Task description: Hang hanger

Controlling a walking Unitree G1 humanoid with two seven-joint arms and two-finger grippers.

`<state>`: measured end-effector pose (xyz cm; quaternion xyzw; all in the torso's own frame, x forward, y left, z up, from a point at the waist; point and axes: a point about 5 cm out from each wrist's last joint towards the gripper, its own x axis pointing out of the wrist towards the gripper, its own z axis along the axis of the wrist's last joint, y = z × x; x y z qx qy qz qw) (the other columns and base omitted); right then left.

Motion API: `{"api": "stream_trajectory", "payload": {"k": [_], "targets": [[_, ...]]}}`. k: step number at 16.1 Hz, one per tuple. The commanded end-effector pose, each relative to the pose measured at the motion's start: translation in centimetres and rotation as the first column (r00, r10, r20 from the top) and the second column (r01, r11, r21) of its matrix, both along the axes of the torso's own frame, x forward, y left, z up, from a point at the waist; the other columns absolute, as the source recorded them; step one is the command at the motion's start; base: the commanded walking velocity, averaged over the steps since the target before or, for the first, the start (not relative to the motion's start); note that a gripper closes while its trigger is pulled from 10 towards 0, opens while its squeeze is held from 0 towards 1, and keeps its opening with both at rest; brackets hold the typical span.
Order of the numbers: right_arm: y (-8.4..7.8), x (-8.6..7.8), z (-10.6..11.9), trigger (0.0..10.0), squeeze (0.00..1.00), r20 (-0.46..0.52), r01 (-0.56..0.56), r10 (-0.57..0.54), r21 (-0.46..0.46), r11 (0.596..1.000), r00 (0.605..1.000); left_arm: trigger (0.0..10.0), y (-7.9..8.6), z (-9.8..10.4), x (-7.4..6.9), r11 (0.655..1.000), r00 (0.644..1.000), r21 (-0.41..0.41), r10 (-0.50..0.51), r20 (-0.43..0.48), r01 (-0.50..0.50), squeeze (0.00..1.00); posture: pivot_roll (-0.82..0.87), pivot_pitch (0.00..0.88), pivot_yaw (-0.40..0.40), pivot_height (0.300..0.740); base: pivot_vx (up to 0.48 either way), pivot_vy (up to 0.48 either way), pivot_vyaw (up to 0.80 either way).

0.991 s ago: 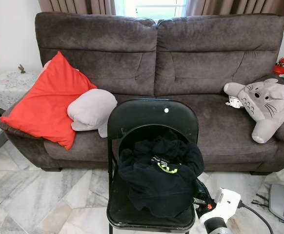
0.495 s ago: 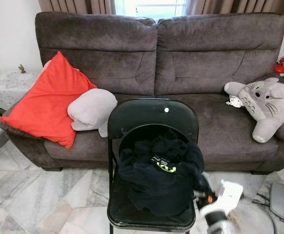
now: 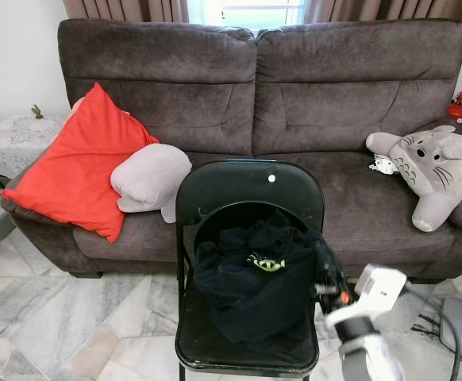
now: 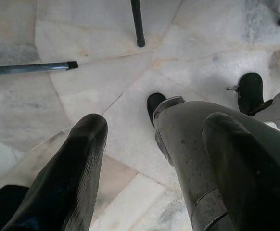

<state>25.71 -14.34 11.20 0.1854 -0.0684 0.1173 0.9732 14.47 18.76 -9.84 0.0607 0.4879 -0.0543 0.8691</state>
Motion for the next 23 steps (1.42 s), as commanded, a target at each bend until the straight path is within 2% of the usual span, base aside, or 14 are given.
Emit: {"api": "stream_trajectory", "payload": {"k": [1, 5, 7, 8, 10, 12, 13, 14, 15, 16, 17, 18, 21, 23], "targets": [[0.4, 0.3, 1.6, 0.0, 0.00, 0.050, -0.017, 0.017, 0.007, 1.000, 0.999, 10.0, 0.4, -0.2, -0.7, 1.000, 1.000, 0.010, 0.000, -0.029, 0.001, 0.00, 0.00, 0.014, 0.053, 0.740, 0.000, 0.000, 0.00], [0.5, 0.5, 4.6, 0.0, 0.00, 0.133, -0.040, 0.037, 0.015, 0.999, 0.990, 10.0, 0.3, -0.2, -0.7, 1.000, 1.000, 0.007, -0.001, -0.030, 0.001, 0.00, -0.01, 0.015, 0.052, 0.740, 0.000, 0.000, 0.00], [0.4, 0.4, 4.8, 0.0, 0.00, 0.130, -0.041, 0.038, 0.016, 0.999, 0.991, 10.0, 0.3, -0.2, -0.7, 1.000, 1.000, 0.007, -0.003, -0.031, 0.003, 0.00, -0.01, 0.014, 0.050, 0.740, 0.000, 0.000, 0.00], [0.1, -0.1, 3.7, 9.8, 0.00, 0.077, -0.026, 0.025, 0.008, 1.000, 0.997, 10.0, 0.3, -0.3, -0.7, 1.000, 1.000, 0.006, -0.003, -0.031, 0.003, 0.00, 0.00, 0.013, 0.047, 0.740, 0.000, 0.000, 0.00], [-0.5, -2.4, 1.5, 10.0, 0.00, -0.031, -0.001, -0.001, -0.056, 0.998, 1.000, 10.0, 0.3, -0.3, -0.7, 1.000, 1.000, 0.007, 0.000, -0.030, 0.000, 0.00, 0.00, 0.014, 0.042, 0.740, 0.000, 0.000, 0.00], [-1.9, -4.4, 0.0, 10.0, 0.00, -0.098, 0.078, -0.102, -0.222, 0.972, 0.990, 10.0, 0.3, -0.3, -0.7, 1.000, 1.000, 0.010, -0.001, -0.031, 0.001, 0.00, -0.01, 0.017, 0.043, 0.740, 0.000, 0.000, 0.00], [-2.8, -5.7, -1.0, 10.0, 0.00, -0.123, 0.110, -0.164, -0.360, 0.926, 0.979, 10.0, 0.3, -0.3, -0.7, 1.000, 0.999, 0.011, -0.003, -0.032, 0.003, 0.00, -0.01, 0.017, 0.043, 0.740, 0.000, 0.000, 0.00], [-3.4, -6.7, -1.6, 10.0, 0.00, -0.147, 0.126, -0.204, -0.419, 0.899, 0.968, 10.0, 0.4, -0.3, -0.7, 1.000, 0.999, 0.012, -0.006, -0.033, 0.006, 0.00, -0.02, 0.016, 0.043, 0.740, 0.000, 0.000, 0.00], [-4.2, -8.1, -2.5, 10.0, 0.00, -0.184, 0.173, -0.290, -0.476, 0.862, 0.939, 10.0, 0.4, -0.2, -0.7, 1.000, 0.999, 0.010, -0.008, -0.032, 0.008, 0.00, -0.02, 0.015, 0.042, 0.740, 0.000, 0.000, 0.00], [-4.5, -8.6, -3.1, 10.0, 0.00, -0.225, 0.198, -0.339, -0.481, 0.854, 0.914, 10.0, 0.4, -0.2, -0.7, 1.000, 0.999, 0.010, -0.009, -0.031, 0.010, 0.00, -0.02, 0.013, 0.041, 0.740, 0.000, 0.000, 0.00], [-4.8, -8.8, -4.2, 10.0, 0.33, -0.296, 0.220, -0.383, -0.461, 0.860, 0.875, 10.0, 0.4, -0.2, -0.6, 1.000, 0.999, 0.009, -0.011, -0.030, 0.011, 0.00, -0.03, 0.011, 0.042, 0.740, 0.000, 0.000, 0.00], [-5.2, -8.8, -5.7, 10.0, 1.00, -0.361, 0.215, -0.416, -0.481, 0.850, 0.835, 10.0, 0.4, -0.2, -0.6, 1.000, 0.999, 0.009, -0.012, -0.029, 0.012, 0.00, -0.03, 0.009, 0.044, 0.740, 0.000, 0.000, 0.00], [-5.4, -7.8, -8.0, 10.0, 1.00, -0.457, 0.285, -0.412, -0.323, 0.902, 0.788, 10.0, 0.3, -0.2, -0.6, 1.000, 1.000, 0.009, -0.012, -0.028, 0.012, 0.00, -0.02, 0.003, 0.043, 0.740, 0.000, 0.000, 0.00], [-5.7, -6.1, -9.2, 10.0, 1.00, -0.470, 0.286, -0.410, -0.313, 0.905, 0.782, 10.0, 0.3, -0.2, -0.5, 1.000, 1.000, 0.011, -0.007, -0.026, 0.007, 0.00, -0.01, 0.000, 0.046, 0.740, 0.000, 0.000, 0.00]]}}
